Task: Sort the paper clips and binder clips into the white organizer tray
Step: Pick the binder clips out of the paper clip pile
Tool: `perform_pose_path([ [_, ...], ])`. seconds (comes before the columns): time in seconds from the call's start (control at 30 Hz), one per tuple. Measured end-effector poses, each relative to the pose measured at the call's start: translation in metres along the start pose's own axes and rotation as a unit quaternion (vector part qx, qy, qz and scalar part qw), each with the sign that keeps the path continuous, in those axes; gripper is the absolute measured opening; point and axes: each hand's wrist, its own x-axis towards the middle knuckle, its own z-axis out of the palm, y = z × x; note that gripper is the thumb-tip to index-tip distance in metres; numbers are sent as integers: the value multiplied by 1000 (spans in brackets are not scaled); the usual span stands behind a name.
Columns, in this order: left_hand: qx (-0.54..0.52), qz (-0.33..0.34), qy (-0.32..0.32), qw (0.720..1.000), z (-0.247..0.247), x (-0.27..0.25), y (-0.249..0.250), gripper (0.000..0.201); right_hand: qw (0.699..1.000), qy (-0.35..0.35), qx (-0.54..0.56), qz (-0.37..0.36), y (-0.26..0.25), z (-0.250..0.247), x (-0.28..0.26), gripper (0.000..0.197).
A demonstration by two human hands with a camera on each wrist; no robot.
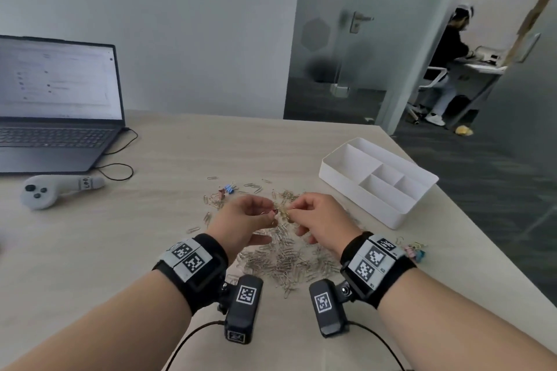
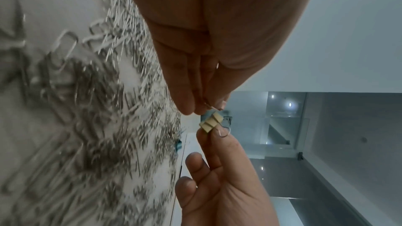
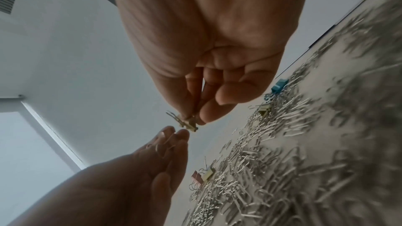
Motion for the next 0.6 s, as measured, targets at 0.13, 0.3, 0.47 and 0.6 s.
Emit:
perform_pose_path([
  [0.13,-13,-4,-9,1000,31,-5,-5,9,997,14,74,16,8,-16,-19,10],
  [0.3,1,-3,-4,1000,61,-8,-12,17,995,6,95,-4,12,-35,-40,25],
  [0.47,47,-1,-11,999,83,-11,-21,19,1000,3,-16,-23,25,-51,-52,26],
  [0.6,67,-32,-51,996,100,-16,-24,22,990,31,-131,-34,39,-71,-56,13],
])
